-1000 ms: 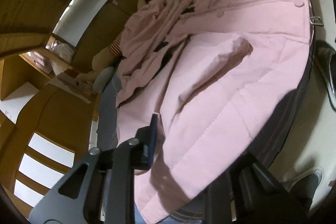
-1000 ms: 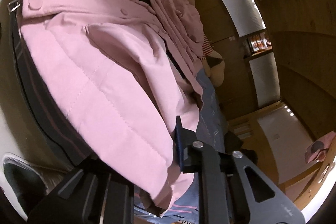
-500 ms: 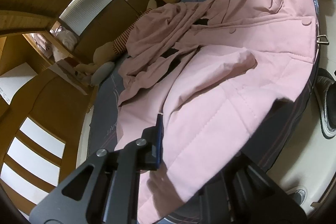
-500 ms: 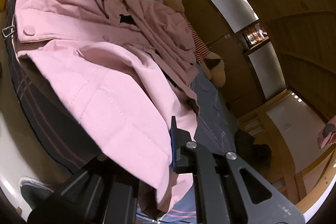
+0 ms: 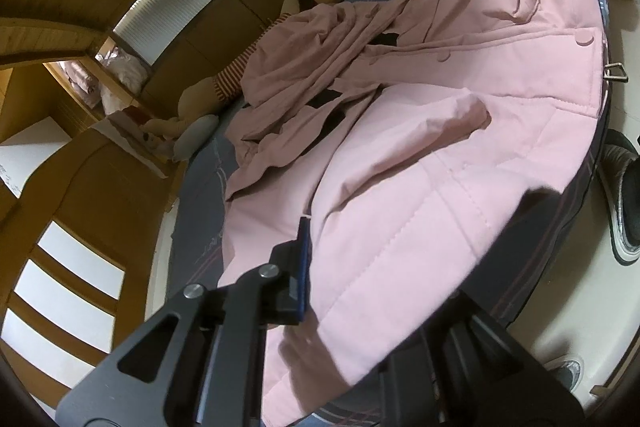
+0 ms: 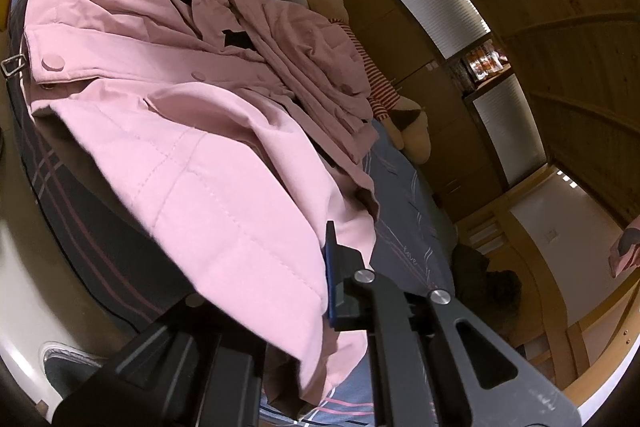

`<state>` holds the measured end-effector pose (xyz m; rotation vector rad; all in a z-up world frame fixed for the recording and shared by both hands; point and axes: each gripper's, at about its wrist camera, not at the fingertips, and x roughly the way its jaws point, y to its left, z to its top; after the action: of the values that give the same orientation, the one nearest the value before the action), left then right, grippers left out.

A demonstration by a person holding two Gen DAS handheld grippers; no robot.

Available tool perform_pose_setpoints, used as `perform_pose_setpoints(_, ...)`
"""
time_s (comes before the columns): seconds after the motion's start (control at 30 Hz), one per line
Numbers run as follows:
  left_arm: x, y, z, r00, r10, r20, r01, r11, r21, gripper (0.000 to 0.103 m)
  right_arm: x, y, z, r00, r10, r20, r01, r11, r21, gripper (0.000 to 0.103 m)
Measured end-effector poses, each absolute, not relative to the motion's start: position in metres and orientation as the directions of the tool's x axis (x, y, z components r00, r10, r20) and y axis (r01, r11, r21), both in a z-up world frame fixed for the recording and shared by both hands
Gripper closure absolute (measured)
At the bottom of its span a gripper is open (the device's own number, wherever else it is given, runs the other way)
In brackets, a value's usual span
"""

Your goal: Fold large clothes

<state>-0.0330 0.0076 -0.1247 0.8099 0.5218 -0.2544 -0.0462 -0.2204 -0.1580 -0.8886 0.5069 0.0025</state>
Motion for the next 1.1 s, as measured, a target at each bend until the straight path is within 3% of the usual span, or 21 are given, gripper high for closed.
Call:
perform_pose_setpoints(0.3, -0.027, 0.01, -0.086, 0.836, -0.024, -0.548, 0.367, 0.767, 0.527, 0.093, -0.04, -0.229, -0.138, 0.871, -0.159, -0.466, -0.217, 0.725, -0.653, 0.096)
perform_pose_setpoints(0.63, -0.009, 0.018, -0.05, 0.808, -0.032, -0.589, 0.313, 0.87, 0.382, 0.093, -0.03, -0.248, -0.085, 0.871, -0.045, -0.489, -0.198, 0.879, -0.434, 0.096)
perform_pose_setpoints(1.1, 0.001, 0.014, -0.031, 0.829, -0.041, -0.558, 0.276, 0.898, 0.344, 0.093, -0.019, -0.257, -0.059, 0.872, 0.041, -0.487, -0.191, 0.946, -0.262, 0.096)
